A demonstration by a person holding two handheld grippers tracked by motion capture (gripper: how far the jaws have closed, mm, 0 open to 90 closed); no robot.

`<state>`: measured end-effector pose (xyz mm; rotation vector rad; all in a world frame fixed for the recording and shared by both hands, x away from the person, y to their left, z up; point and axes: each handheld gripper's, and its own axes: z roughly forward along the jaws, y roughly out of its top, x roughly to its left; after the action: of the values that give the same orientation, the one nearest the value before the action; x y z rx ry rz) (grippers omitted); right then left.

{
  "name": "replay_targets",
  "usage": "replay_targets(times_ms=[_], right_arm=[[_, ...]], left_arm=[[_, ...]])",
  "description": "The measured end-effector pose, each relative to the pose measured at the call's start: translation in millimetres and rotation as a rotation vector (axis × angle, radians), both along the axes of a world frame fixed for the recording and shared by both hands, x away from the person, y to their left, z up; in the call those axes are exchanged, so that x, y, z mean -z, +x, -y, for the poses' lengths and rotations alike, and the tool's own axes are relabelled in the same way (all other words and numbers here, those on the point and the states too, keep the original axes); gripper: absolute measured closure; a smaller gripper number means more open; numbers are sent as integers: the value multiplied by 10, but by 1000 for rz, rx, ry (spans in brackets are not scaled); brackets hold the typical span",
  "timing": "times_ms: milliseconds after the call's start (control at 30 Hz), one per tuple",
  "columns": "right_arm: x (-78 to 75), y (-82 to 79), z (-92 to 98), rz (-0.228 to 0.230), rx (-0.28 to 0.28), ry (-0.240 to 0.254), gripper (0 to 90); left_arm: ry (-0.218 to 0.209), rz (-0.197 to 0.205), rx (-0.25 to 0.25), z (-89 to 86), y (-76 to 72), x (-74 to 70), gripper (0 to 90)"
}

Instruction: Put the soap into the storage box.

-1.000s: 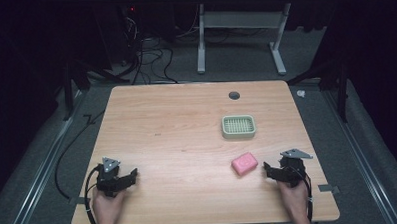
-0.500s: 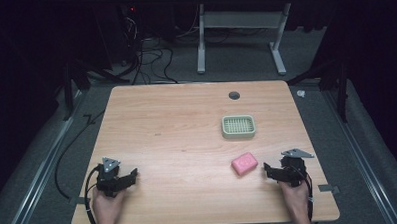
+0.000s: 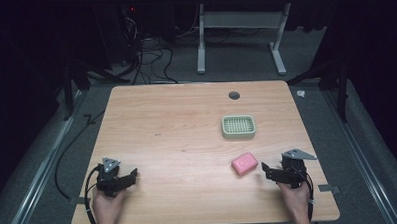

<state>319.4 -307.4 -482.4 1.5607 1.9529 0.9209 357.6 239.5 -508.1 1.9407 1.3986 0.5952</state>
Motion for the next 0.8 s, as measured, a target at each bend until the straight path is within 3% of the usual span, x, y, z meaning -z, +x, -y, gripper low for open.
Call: replay_targets(times_ms=[300,800], right_arm=[[-94,-42,-106,40,-40,14,164],[-132,-48,-302,37,-117,17,158]], left_arm=[[0,0,0,0,0,0,239],[-1,0,0,0,0,0,238]])
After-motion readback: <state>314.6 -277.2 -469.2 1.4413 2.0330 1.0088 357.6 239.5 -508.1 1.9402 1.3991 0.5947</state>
